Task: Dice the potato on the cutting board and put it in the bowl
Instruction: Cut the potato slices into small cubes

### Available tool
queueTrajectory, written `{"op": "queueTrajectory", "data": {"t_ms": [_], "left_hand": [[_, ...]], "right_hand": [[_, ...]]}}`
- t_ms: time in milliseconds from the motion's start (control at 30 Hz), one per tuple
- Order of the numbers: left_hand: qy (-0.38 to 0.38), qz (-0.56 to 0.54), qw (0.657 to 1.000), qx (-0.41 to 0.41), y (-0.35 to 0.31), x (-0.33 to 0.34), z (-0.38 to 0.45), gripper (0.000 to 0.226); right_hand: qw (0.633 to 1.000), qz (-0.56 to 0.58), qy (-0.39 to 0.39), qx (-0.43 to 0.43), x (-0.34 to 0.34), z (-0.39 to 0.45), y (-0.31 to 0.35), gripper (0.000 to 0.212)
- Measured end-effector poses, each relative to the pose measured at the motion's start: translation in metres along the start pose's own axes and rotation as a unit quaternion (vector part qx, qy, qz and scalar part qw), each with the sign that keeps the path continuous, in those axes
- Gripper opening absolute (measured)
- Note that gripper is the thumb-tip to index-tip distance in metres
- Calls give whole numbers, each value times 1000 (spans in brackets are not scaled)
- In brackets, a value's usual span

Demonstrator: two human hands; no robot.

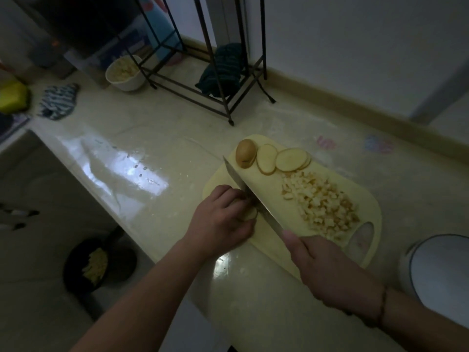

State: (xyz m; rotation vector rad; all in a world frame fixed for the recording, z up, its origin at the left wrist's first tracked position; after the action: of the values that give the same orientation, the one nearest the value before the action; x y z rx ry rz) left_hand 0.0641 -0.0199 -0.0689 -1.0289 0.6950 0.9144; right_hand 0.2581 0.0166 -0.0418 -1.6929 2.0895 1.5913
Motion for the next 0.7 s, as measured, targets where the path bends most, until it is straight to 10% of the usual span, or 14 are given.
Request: {"op": "queueTrajectory", "data": {"t_ms": [700], "left_hand": [[-2,-26,998,62,18,11,2,33]], "right_hand": [[994,-60,-85,-26,21,-11,5,73]]}}
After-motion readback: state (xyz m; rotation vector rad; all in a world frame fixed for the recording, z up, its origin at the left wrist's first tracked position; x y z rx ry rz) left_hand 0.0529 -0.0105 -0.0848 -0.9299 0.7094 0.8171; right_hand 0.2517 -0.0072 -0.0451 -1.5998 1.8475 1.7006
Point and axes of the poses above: each hand's wrist, its own z-axis towards the middle knuckle, its own x-axis out of the palm, y = z × x, the point moved 5 cm from there along z, towards the middle knuckle, and after that the axes turned 4 degrees about -z, right-handed, at the moved point
